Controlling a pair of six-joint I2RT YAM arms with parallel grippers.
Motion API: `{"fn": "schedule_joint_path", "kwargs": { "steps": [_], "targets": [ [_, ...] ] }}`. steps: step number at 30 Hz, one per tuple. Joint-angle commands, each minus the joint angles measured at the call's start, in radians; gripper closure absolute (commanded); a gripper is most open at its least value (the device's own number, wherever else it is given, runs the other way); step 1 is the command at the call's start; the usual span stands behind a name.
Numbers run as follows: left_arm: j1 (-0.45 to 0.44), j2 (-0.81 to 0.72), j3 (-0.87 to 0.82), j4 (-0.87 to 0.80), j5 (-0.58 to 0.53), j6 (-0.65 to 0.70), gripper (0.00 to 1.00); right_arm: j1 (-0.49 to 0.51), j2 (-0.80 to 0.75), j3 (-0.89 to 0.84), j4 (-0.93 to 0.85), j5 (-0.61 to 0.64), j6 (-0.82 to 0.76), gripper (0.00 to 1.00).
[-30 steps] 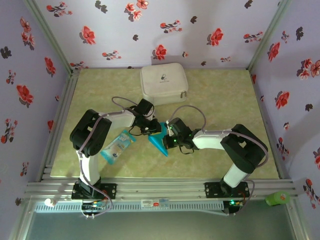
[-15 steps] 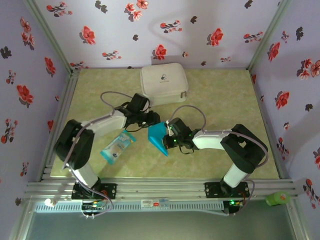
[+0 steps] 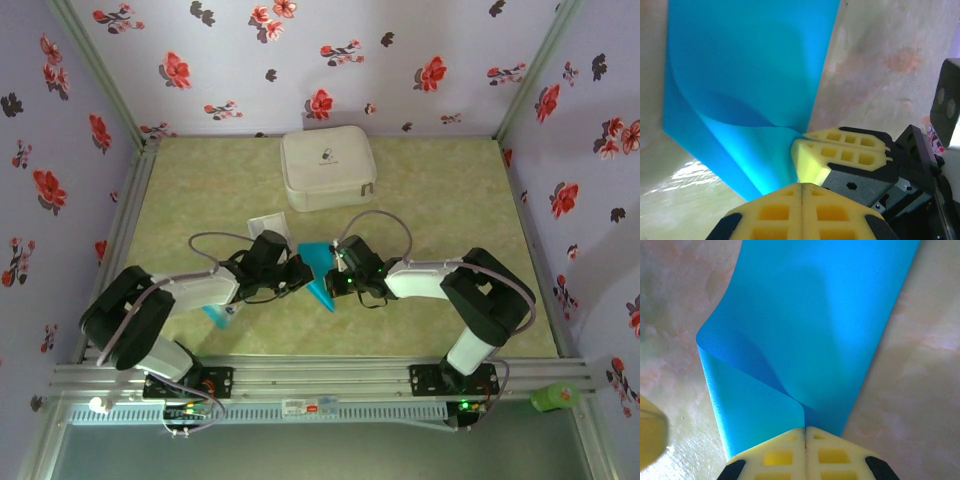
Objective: Fold a paper plane with a square sheet of paper (pick it up from the middle)
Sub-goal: Third fold the triangle at the center of the table.
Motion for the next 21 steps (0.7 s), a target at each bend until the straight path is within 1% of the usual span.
{"fn": "schedule_joint_path", "kwargs": {
  "steps": [1,4,16,21],
  "targets": [
    [-0.011,0.036,-0.026,0.154,-0.002,-0.071,1.0,-0.006,0.017,-0.016,-0.016,0.035,0.011,1.0],
    [-0.015,0.055,-0.04,0.182,-0.002,-0.077,1.0,-0.005,0.014,-0.02,-0.018,0.037,0.011,1.0],
    [-0.015,0.109,-0.033,0.175,0.017,-0.065,1.0,-0.006,0.017,-0.03,-0.009,0.037,0.014,1.0],
    [-0.013,0.124,-0.016,0.108,0.008,-0.035,1.0,-0.006,0.018,-0.034,-0.007,0.04,0.012,1.0]
  ]
}}
